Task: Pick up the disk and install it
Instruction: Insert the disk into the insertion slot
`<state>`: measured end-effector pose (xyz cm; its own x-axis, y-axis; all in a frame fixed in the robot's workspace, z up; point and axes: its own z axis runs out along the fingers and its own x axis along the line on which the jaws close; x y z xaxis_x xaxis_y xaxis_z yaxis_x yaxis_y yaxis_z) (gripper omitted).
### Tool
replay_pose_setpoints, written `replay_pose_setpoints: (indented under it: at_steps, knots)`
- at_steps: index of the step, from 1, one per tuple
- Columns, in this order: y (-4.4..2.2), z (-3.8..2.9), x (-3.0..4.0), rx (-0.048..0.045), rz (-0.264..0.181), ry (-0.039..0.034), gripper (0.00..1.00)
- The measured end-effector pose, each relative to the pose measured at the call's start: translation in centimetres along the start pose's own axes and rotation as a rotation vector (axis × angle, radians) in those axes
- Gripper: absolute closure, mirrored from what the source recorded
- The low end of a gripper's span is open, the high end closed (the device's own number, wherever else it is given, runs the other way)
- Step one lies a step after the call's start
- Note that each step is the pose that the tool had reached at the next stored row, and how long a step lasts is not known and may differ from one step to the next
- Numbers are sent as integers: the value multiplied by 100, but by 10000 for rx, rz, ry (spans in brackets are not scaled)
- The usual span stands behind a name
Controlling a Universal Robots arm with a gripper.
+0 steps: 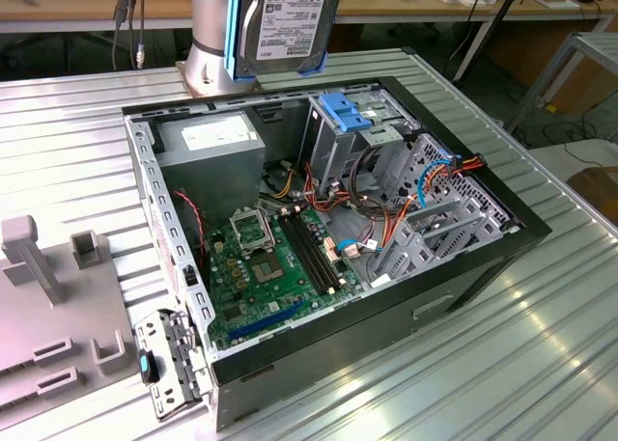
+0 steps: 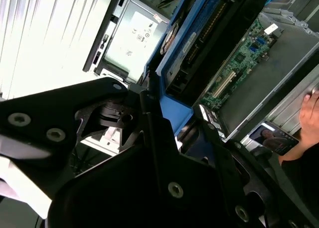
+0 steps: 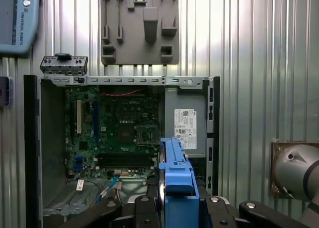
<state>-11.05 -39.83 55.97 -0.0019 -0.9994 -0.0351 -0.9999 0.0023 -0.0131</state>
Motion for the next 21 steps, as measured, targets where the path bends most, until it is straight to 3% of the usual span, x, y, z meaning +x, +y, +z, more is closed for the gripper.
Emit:
replay_pose_setpoints:
  at_steps: [21]
  knots:
    - [-13, -3, 111, 1, 0, 1, 63]
